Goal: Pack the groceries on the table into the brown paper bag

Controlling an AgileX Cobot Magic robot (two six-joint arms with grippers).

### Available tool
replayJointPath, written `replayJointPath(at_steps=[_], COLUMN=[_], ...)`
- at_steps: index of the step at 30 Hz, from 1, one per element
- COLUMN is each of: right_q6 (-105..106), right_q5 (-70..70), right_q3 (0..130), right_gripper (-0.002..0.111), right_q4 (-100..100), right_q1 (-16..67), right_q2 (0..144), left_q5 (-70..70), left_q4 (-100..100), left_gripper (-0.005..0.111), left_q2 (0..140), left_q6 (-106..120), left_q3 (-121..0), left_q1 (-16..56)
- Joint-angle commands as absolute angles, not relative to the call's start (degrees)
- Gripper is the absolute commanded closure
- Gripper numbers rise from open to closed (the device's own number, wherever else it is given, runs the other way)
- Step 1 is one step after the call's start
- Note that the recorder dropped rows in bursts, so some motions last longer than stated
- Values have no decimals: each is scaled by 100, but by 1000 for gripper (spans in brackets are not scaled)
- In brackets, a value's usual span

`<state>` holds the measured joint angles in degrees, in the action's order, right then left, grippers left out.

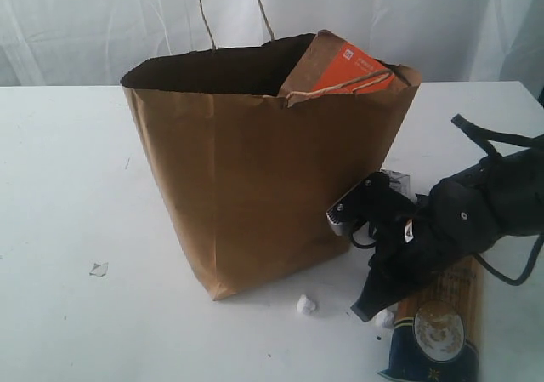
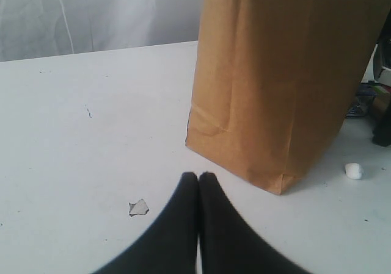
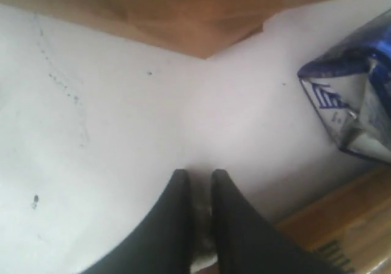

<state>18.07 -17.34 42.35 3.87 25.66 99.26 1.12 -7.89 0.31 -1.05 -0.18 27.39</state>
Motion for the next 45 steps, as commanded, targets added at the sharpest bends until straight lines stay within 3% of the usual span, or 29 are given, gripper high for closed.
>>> replayJointPath(at_steps=[1,45], right_q6=[1734,726], right_q5=[-2107,-2969], right_q3=[4166,4518], right_gripper=[108,108], right_q4=[453,107], right_q1=[2497,2497], right_q2=[10062,5090], left_q5=[135,135], left_q4=[-809,-809], left_gripper=[107,107], left_q2=[0,0], left_q6=[-105,-105], left_q3=[0,0], left_q1=[2739,2739])
